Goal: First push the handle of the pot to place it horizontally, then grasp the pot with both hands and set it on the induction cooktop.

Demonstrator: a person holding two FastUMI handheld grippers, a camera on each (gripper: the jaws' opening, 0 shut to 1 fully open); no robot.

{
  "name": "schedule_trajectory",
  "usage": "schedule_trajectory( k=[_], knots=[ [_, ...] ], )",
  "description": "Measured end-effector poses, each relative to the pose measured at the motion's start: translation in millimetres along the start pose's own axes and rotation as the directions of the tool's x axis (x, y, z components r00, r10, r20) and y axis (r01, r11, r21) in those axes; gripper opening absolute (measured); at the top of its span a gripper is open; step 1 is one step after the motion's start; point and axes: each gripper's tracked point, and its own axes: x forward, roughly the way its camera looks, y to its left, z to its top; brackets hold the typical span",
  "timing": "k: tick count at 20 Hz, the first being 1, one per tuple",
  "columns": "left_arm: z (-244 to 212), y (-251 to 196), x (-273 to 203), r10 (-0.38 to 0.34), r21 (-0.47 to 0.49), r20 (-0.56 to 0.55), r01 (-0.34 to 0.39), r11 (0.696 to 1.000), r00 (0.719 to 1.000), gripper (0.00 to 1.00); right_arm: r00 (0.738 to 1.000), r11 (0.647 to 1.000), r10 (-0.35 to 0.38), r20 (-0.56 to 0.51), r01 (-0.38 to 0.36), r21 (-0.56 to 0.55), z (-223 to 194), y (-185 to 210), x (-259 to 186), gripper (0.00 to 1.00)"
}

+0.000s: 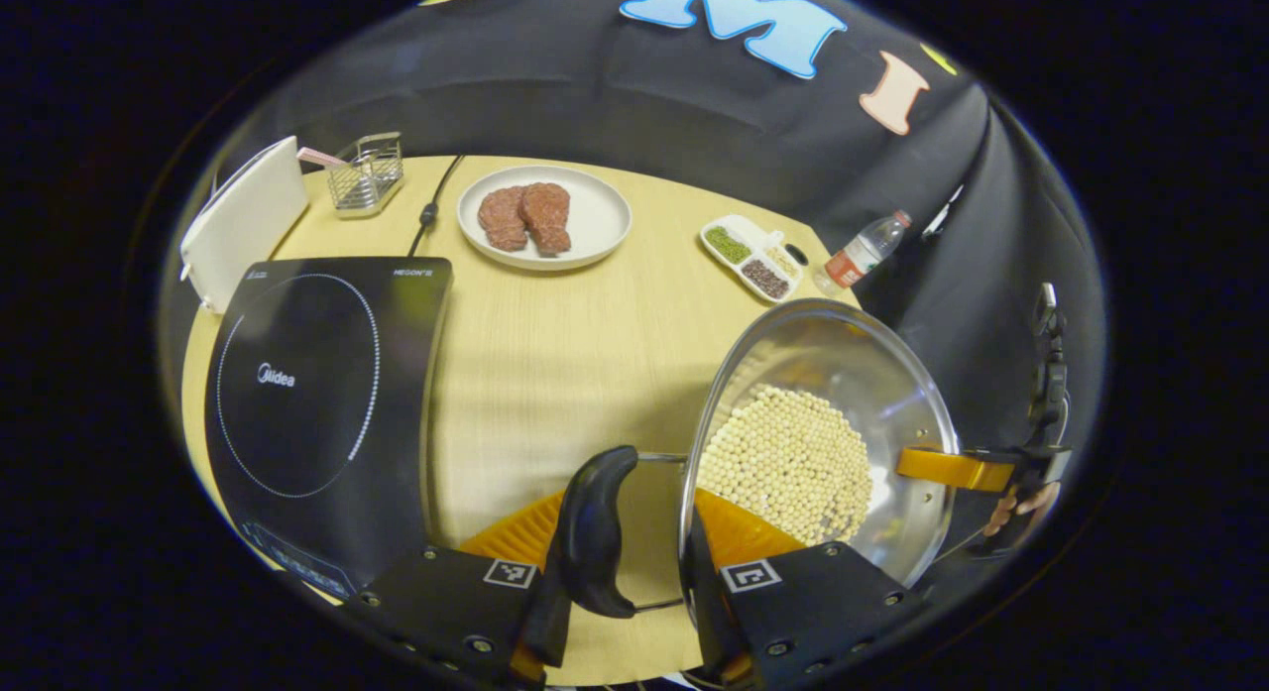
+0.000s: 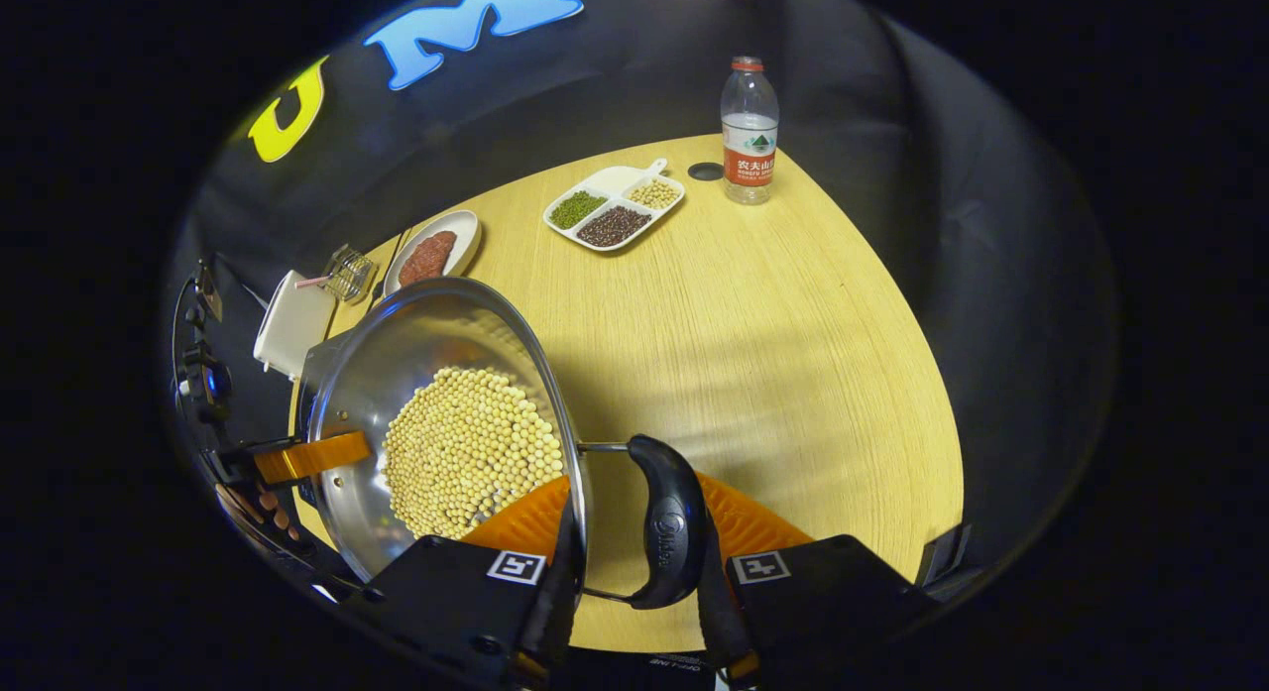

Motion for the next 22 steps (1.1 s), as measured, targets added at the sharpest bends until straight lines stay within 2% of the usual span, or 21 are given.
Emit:
schedule_trajectory(
  k=[4, 5, 9, 11, 13, 14, 15, 22],
  knots=[
    [12, -1, -4, 0.008, 0.038, 0.005, -0.008, 0.999, 1.000, 0.48, 1.000, 0.999, 0.007, 0.011, -0.008, 0.035, -29, 34, -20, 0.51],
    [16, -2, -4, 0.011, 0.042, 0.007, -0.012, 0.999, 1.000, 0.52, 1.000, 0.999, 0.011, 0.012, -0.012, 0.042, -37, 46, -23, 0.51],
    [13, -6, -3, 0.027, 0.044, 0.008, -0.027, 0.999, 1.000, 0.56, 0.999, 0.999, 0.033, 0.015, -0.033, 0.039, -59, 90, -30, 0.54],
    [11, -7, -3, 0.040, 0.033, 0.014, -0.041, 0.999, 0.999, 0.56, 0.999, 0.999, 0.046, 0.013, -0.046, 0.025, -65, 113, -29, 0.51],
    [5, -9, -5, 0.056, 0.013, 0.018, -0.057, 0.998, 0.998, 0.56, 0.998, 0.998, 0.058, 0.003, -0.058, 0.009, -68, 134, -28, 0.51],
    [3, -9, -6, 0.063, 0.001, 0.021, -0.063, 0.998, 0.998, 0.48, 0.998, 0.998, 0.064, -0.001, -0.064, -0.003, -68, 144, -27, 0.51],
    [2, -9, -6, 0.070, -0.011, 0.024, -0.070, 0.998, 0.997, 0.56, 0.998, 0.997, 0.070, -0.004, -0.070, -0.018, -67, 153, -24, 0.51],
    [-12, -9, -11, 0.119, -0.072, 0.031, -0.116, 0.991, 0.992, 0.56, 0.995, 0.992, 0.097, -0.027, -0.099, -0.078, -59, 216, -12, 0.54]
  ],
)
